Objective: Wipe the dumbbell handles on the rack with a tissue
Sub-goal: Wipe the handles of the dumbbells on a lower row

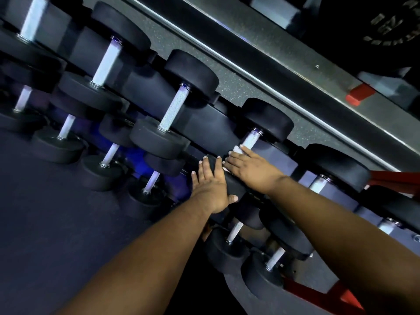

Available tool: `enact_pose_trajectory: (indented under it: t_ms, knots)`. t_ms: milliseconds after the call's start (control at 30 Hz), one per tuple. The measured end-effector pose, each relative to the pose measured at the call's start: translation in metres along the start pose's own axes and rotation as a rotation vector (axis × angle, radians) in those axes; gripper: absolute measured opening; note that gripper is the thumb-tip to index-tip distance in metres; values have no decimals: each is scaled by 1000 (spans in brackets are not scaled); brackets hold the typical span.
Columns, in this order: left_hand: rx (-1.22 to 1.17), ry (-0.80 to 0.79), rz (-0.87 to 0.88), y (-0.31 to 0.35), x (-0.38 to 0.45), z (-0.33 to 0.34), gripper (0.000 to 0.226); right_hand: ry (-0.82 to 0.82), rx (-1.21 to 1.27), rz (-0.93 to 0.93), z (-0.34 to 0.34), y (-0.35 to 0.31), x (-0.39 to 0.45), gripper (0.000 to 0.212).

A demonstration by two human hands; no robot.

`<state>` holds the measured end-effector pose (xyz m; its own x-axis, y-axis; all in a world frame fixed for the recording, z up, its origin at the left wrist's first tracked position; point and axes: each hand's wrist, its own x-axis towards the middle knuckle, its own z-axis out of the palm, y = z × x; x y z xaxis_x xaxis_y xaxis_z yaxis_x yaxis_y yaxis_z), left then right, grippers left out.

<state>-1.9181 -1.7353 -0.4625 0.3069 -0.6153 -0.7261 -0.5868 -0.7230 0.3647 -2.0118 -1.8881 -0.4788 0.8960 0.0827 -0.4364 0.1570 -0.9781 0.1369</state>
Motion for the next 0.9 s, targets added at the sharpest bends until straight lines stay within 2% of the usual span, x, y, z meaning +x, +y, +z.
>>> enact_pose_trajectory:
  t_ms: [133,233,300,367,433,500,600,700,833,900]
  knots:
    - [-11,15,3,1,-1,1,128,-16,0,6,12,-6,-32,58]
    - [9,12,-4,1,0,1,129,-46,-10,47,0,-4,-4,53]
    - [16,4,-7,0,0,1,129,-116,2,4,-9,1,21,50]
    - [31,-6,-7,1,0,0,129,-159,-43,42,-16,13,30,40]
    - [32,-6,-2,1,0,0,129,-125,-131,195,-19,23,21,37]
    - [27,1,2,0,0,0,129,-105,-139,313,-14,16,9,46]
    - [15,11,3,0,-1,0,129,-17,-59,247,7,-14,-5,53]
    - [15,8,5,0,-1,1,130,141,8,119,18,-10,-17,56]
    - [40,-8,3,1,-1,0,130,15,-26,297,10,-3,-13,68]
    - [45,0,0,2,-1,0,130,61,8,282,14,-11,-8,58]
